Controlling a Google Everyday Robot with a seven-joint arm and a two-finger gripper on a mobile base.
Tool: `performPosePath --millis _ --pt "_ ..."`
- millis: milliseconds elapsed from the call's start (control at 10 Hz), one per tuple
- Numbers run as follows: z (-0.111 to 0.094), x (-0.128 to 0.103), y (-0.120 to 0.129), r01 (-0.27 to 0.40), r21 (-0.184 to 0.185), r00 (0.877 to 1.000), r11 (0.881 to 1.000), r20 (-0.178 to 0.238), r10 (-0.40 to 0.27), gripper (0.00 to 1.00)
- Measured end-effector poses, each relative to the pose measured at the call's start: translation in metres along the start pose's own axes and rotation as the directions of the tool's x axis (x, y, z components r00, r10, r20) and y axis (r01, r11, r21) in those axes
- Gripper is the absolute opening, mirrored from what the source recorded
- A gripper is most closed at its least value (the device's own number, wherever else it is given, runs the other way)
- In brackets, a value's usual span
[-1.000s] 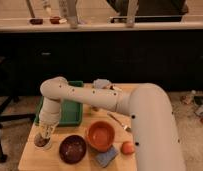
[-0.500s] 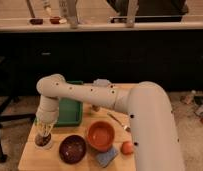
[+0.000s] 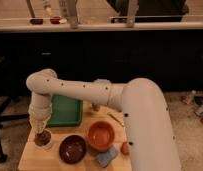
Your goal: Place grapes in table surface
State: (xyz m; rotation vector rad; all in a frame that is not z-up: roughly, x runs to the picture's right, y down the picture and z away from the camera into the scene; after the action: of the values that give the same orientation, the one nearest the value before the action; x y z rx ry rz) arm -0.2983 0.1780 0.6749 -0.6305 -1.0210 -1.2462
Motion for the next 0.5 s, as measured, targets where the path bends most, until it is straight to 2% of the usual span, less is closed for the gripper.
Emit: performPosePath --millis 200,500 --pt "-0.017 0.005 -0.009 -0.047 0.021 0.997 0.999 -0.067 0.049 0.0" --pt "-0.044 0.011 -0.018 -0.088 0.041 0.986 0.995 -0.141 0.093 0.0"
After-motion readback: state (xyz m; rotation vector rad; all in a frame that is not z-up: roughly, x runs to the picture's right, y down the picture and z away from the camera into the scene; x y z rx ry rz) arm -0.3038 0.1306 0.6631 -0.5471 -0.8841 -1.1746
